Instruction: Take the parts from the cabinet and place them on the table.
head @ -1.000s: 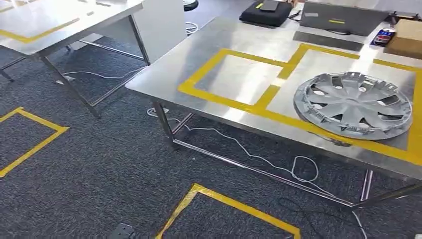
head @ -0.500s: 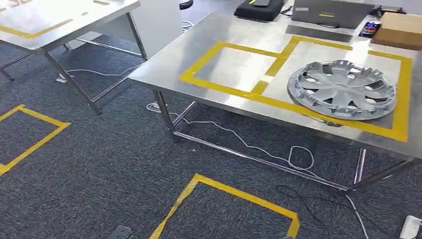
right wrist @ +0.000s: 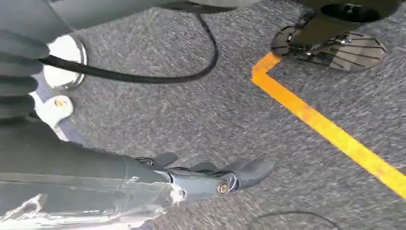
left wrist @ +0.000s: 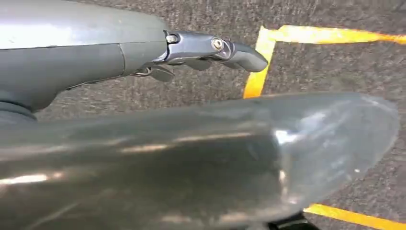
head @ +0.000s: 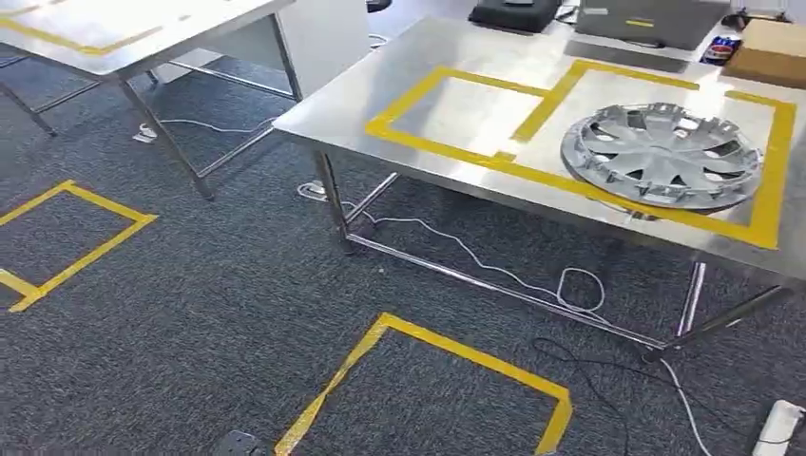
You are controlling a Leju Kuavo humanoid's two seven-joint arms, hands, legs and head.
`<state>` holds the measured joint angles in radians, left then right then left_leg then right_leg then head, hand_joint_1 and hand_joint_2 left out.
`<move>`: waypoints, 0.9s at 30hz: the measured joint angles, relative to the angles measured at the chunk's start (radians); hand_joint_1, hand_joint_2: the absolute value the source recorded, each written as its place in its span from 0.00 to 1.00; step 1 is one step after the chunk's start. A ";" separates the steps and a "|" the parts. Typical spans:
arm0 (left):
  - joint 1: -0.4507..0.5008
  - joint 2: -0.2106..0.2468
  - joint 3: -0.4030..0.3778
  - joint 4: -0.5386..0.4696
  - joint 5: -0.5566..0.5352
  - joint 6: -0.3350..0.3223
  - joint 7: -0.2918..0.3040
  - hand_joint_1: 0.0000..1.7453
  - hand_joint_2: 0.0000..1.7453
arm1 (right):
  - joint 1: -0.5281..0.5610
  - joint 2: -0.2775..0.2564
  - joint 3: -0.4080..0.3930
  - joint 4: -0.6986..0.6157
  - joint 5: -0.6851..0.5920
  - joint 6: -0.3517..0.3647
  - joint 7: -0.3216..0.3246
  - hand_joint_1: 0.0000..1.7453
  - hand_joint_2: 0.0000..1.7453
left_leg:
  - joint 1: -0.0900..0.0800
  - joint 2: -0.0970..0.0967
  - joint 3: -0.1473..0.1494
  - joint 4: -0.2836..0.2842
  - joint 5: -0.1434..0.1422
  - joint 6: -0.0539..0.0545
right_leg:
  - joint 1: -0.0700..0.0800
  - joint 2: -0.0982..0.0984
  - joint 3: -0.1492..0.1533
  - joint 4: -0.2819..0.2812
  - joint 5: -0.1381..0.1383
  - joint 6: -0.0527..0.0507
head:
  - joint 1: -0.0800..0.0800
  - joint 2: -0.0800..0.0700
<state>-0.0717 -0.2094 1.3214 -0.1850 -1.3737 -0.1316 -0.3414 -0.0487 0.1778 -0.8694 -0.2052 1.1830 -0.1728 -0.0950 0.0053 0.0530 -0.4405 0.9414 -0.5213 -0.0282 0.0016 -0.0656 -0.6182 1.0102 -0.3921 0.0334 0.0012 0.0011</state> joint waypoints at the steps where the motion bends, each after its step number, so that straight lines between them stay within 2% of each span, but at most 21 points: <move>1: 0.003 0.001 0.000 0.000 -0.003 0.003 -0.001 0.00 0.00 | -0.002 0.000 0.001 0.000 0.005 0.000 0.000 0.00 1.00 | -0.006 -0.008 -0.006 0.003 0.004 0.007 | -0.005 -0.010 0.001 -0.005 0.007 0.005 | 0.001 0.000; 2: 0.010 0.001 0.000 0.000 -0.006 0.006 -0.001 0.00 0.00 | -0.002 0.002 0.003 0.000 0.011 0.002 0.000 0.00 1.00 | -0.008 -0.016 -0.008 0.003 0.008 0.015 | -0.009 -0.018 0.002 -0.006 0.011 0.011 | 0.000 0.000; 3: 0.018 0.002 0.000 -0.001 -0.008 0.007 -0.001 0.00 0.00 | -0.001 0.003 0.006 0.001 0.016 0.005 0.000 0.00 1.00 | -0.006 -0.020 -0.012 0.000 0.019 0.028 | -0.015 -0.008 -0.003 -0.004 0.006 0.019 | 0.000 0.000; 4: 0.021 0.003 0.000 -0.002 -0.009 0.008 -0.001 0.00 0.00 | 0.001 0.003 0.008 0.001 0.019 0.008 0.001 0.00 1.00 | -0.006 -0.028 -0.019 0.000 0.027 0.035 | -0.015 0.024 -0.022 0.039 -0.033 0.023 | 0.001 0.000; 5: 0.020 0.004 0.000 -0.002 -0.009 0.008 -0.001 0.00 0.00 | 0.002 0.003 0.010 0.002 0.019 0.008 0.002 0.00 1.00 | -0.006 -0.034 -0.024 0.001 0.032 0.040 | -0.015 0.041 -0.045 0.099 -0.075 0.025 | 0.003 0.000; 7: 0.017 0.002 0.000 -0.002 -0.009 0.007 -0.001 0.00 0.00 | 0.002 0.003 0.014 0.002 0.020 0.010 -0.001 0.00 1.00 | -0.011 -0.053 -0.040 0.001 0.045 0.045 | -0.011 0.059 -0.110 0.277 -0.162 0.024 | 0.003 0.000; 8: 0.019 0.002 0.000 -0.002 -0.009 0.007 -0.001 0.00 0.00 | -0.004 0.003 0.015 0.002 0.022 0.010 0.001 0.00 1.00 | -0.014 -0.060 -0.045 0.002 0.049 0.046 | -0.009 0.060 -0.118 0.313 -0.174 0.021 | 0.002 0.000; 9: 0.020 0.002 0.000 -0.002 -0.009 0.006 -0.001 0.00 0.00 | -0.004 0.003 0.016 0.002 0.024 0.010 0.001 0.00 1.00 | -0.016 -0.071 -0.049 0.002 0.053 0.046 | -0.007 0.061 -0.101 0.302 -0.163 0.017 | 0.002 0.000; 11: 0.020 0.002 0.000 -0.002 -0.009 0.005 -0.001 0.00 0.00 | -0.002 0.003 0.018 0.002 0.029 0.010 0.003 0.00 1.00 | -0.018 -0.096 -0.050 0.002 0.059 0.044 | -0.003 0.071 -0.008 0.163 -0.098 0.005 | 0.002 0.000; 12: 0.019 0.001 0.000 -0.002 -0.009 0.005 -0.001 0.00 0.00 | 0.003 0.003 0.019 0.002 0.029 0.011 0.005 0.00 1.00 | -0.018 -0.109 -0.050 0.002 0.060 0.042 | -0.002 0.091 0.049 0.070 -0.064 -0.001 | 0.003 0.000; 13: 0.019 0.000 0.000 -0.002 -0.009 0.004 -0.001 0.00 0.00 | 0.005 0.002 0.021 0.002 0.029 0.011 0.005 0.00 1.00 | -0.017 -0.118 -0.053 0.003 0.063 0.039 | -0.003 0.143 0.084 0.005 -0.067 -0.009 | 0.003 0.000; 14: 0.016 0.000 0.000 -0.002 -0.009 0.004 -0.001 0.00 0.00 | 0.005 0.001 0.022 0.002 0.029 0.013 0.005 0.00 1.00 | -0.020 -0.127 -0.063 0.012 0.064 0.034 | -0.008 0.156 0.100 -0.023 -0.070 -0.006 | 0.001 0.000; 17: 0.017 0.000 0.000 -0.002 -0.010 0.004 -0.001 0.00 0.00 | 0.008 0.001 0.024 0.002 0.037 0.017 0.005 0.00 1.00 | -0.010 -0.155 -0.079 0.012 0.075 0.016 | 0.000 0.130 0.090 -0.017 -0.068 -0.011 | 0.002 0.000; 18: 0.017 0.001 0.000 -0.002 -0.011 0.004 0.000 0.00 0.00 | 0.008 0.002 0.025 0.002 0.038 0.017 0.005 0.00 1.00 | -0.011 -0.160 -0.083 0.017 0.070 0.013 | -0.011 0.114 0.092 -0.028 -0.062 -0.019 | 0.001 0.000; 19: 0.018 0.001 0.000 -0.002 -0.011 0.004 0.000 0.00 0.00 | 0.006 0.002 0.026 0.002 0.040 0.017 0.005 0.00 1.00 | -0.014 -0.122 -0.093 0.036 0.052 0.007 | -0.008 0.104 0.093 -0.030 -0.061 -0.022 | 0.000 0.000; 20: 0.017 0.001 0.000 -0.002 -0.011 0.004 0.000 0.00 0.00 | 0.006 0.002 0.028 0.002 0.042 0.017 0.005 0.00 1.00 | -0.013 -0.092 -0.126 0.097 0.010 -0.001 | -0.008 0.091 0.092 -0.031 -0.060 -0.027 | -0.012 0.000; 22: 0.013 0.001 0.000 -0.002 -0.011 0.004 0.000 0.00 0.00 | 0.011 0.002 0.030 0.002 0.047 0.017 0.010 0.00 1.00 | -0.009 -0.070 -0.209 0.261 -0.064 -0.010 | -0.007 0.060 0.089 -0.030 -0.060 -0.027 | -0.013 0.000; 23: 0.014 0.001 0.000 -0.002 -0.011 0.004 0.000 0.00 0.00 | 0.012 0.002 0.030 0.002 0.047 0.017 0.011 0.00 1.00 | -0.007 -0.067 -0.238 0.318 -0.079 -0.014 | -0.007 0.045 0.088 -0.030 -0.060 -0.027 | -0.013 0.000; 24: 0.017 0.001 0.000 -0.002 -0.011 0.004 0.000 0.00 0.00 | 0.012 0.002 0.030 0.002 0.047 0.017 0.011 0.00 1.00 | -0.005 -0.066 -0.246 0.330 -0.070 -0.016 | -0.007 0.034 0.087 -0.030 -0.060 -0.027 | -0.013 0.000; 25: 0.020 0.002 0.000 -0.002 -0.012 0.004 0.001 0.00 0.00 | 0.011 0.002 0.030 0.002 0.047 0.017 0.011 0.00 1.00 | -0.002 -0.064 -0.229 0.297 -0.036 -0.019 | -0.007 0.020 0.087 -0.029 -0.060 -0.026 | -0.013 0.000; 27: 0.020 0.002 0.000 -0.002 -0.012 0.004 0.002 0.00 0.00 | 0.009 0.002 0.031 0.002 0.047 0.017 0.011 0.00 1.00 | 0.002 -0.040 -0.148 0.143 0.053 -0.021 | -0.010 -0.002 0.090 -0.029 -0.062 -0.021 | -0.013 0.000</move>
<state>-0.0521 -0.2079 1.3211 -0.1869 -1.3855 -0.1278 -0.3399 -0.0392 0.1801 -0.8389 -0.2029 1.2299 -0.1556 -0.0835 0.0071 0.0130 -0.5882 1.0840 -0.4680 -0.0489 -0.0079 -0.0677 -0.5280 0.9815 -0.4546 0.0120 -0.0122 0.0011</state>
